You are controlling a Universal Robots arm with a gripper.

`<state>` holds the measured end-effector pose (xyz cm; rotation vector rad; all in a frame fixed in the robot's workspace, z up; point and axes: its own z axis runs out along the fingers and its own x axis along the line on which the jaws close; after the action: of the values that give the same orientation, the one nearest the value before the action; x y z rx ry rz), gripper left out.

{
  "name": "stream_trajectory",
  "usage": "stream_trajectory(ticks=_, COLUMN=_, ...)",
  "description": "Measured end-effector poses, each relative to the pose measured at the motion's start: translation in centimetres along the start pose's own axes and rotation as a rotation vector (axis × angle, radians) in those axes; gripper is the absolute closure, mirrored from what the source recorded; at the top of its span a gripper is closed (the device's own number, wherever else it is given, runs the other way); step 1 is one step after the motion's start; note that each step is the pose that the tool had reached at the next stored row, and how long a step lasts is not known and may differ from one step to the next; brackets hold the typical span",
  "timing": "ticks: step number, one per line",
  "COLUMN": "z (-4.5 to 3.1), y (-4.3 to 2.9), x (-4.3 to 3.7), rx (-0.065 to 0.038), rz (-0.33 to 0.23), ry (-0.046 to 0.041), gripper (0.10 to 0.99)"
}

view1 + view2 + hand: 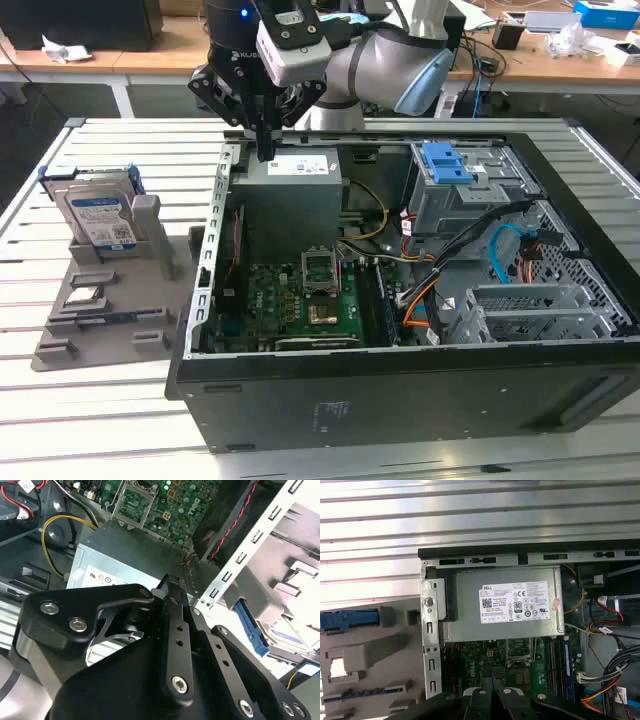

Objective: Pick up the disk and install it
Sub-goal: 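Reach for the disk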

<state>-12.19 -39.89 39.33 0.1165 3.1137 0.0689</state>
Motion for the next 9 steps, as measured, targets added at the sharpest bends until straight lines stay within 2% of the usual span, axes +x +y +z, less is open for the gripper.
stream_trajectory(ticks=2, z=-0.01, y=-0.03, x=0.37, rx=0.000, rz=0.000, ry=0.0000, gripper=0.980)
stream_trajectory(ticks=5, z=-0.04, y=-0.10, x=1.34, rx=0.000, rz=0.000, ry=0.0000, gripper=0.980)
stream_trajectory(ticks=9, z=-0.05, y=-0.15, x=2.06, rx=0.000, rz=0.000, ry=-0.0001, gripper=0.980)
